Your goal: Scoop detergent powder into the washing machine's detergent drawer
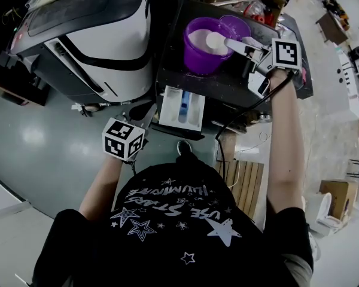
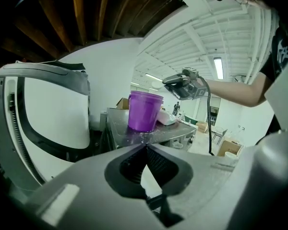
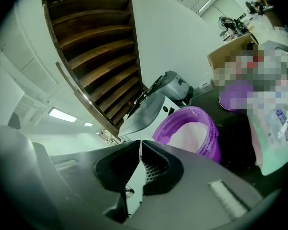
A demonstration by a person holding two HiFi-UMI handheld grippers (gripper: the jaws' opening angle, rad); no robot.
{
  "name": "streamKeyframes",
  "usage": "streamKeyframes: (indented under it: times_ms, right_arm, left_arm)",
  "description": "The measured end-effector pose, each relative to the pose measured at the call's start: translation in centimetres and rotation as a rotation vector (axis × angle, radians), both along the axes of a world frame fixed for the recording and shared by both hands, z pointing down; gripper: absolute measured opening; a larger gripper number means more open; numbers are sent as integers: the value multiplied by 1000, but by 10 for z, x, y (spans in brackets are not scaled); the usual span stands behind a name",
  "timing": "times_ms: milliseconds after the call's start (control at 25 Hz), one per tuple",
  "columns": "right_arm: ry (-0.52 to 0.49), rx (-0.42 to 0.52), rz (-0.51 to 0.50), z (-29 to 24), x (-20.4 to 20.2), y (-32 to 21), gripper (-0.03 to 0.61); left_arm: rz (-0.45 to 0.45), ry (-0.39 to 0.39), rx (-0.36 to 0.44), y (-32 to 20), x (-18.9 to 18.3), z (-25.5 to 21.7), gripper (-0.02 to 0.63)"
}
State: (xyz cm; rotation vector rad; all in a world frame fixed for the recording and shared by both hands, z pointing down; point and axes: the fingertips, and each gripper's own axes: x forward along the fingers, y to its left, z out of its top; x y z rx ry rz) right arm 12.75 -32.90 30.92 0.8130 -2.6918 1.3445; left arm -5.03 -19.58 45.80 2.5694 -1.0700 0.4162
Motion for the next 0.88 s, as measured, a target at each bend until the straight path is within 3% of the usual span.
streamKeyframes:
  times_ms: [240, 880]
  right_arm:
    - [-132, -8, 22, -1, -12, 37, 37]
    - [-209, -127, 54, 90, -54, 134, 37]
  left_arm:
    - [36, -9, -15, 15, -4, 4, 0]
    - [76, -3, -67, 48, -15, 26, 0]
